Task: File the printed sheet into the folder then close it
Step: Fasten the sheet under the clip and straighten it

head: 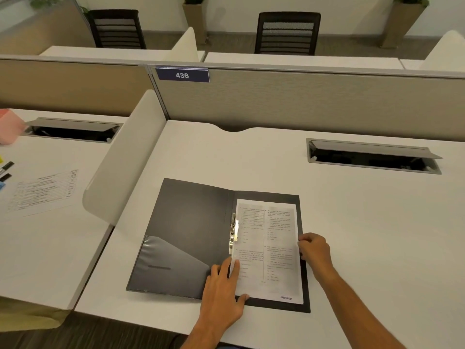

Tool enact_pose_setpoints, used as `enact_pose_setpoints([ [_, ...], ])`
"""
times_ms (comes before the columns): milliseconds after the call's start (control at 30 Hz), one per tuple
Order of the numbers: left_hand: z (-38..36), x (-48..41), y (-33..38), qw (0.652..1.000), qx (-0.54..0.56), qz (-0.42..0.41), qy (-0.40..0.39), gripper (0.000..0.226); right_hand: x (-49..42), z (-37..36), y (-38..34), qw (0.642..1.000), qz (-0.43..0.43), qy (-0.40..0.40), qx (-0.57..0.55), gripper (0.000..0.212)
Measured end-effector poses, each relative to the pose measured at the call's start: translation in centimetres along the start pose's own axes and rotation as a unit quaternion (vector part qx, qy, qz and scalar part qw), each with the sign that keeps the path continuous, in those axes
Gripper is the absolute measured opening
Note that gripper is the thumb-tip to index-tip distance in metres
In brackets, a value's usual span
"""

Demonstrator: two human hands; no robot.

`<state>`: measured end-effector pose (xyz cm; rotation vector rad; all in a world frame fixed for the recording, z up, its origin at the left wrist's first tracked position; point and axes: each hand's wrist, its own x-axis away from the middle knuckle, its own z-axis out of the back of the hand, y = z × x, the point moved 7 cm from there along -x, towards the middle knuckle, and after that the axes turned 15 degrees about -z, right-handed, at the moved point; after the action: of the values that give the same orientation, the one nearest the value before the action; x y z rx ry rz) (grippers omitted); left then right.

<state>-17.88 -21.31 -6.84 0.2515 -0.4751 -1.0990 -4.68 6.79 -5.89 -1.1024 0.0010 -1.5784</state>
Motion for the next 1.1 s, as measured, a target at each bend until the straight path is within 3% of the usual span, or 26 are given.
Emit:
enact_pose_setpoints([
  [67, 0.1, 0.0, 0.5, 0.999, -0.020, -0.025, -0.014, 0.096, -0.4, 0.4, -0.5, 1.000, -0.010, -0.003, -0.009, 0.015],
  [267, -0.3, 0.4, 3.5, 0.970, -0.149, -0.190, -0.037, 0.064, -0.9, 0.5, -2.0, 0.999, -0.015, -0.026, 0.012, 0.012],
  [500, -0.3, 0.8, 3.6, 0.973, -0.138, -0.167, -0.073, 0.059, -0.4, 0.4, -2.9, 0.997, 0.010, -0.006, 0.074, 0.012],
  [600, 0.1, 0.6, 4.0, 0.967, -0.167, -0.185, -0.055, 0.049, -0.4, 0.9, -3.2, 0.998, 0.011, 0.001, 0.065, 0.015],
  [867, -0.3, 0.3, 3.7, 0.977, -0.122, -0.169, -0.045, 0.045, -0.4, 0.6, -5.1, 0.992, 0.051, 0.042, 0.108, 0.018],
  [1000, -0.4, 0.2, 3.3, 0.983, -0.104, -0.142, -0.054, 0.057, -0.1, 0.5, -8.6, 0.989, 0.090, 0.056, 0.106, 0.049],
  [1100, 0.0, 0.3, 2.9, 0.985, -0.107, -0.123, -0.065, 0.059, -0.8, 0.7, -10.3, 0.994, 0.050, 0.042, 0.090, 0.044],
])
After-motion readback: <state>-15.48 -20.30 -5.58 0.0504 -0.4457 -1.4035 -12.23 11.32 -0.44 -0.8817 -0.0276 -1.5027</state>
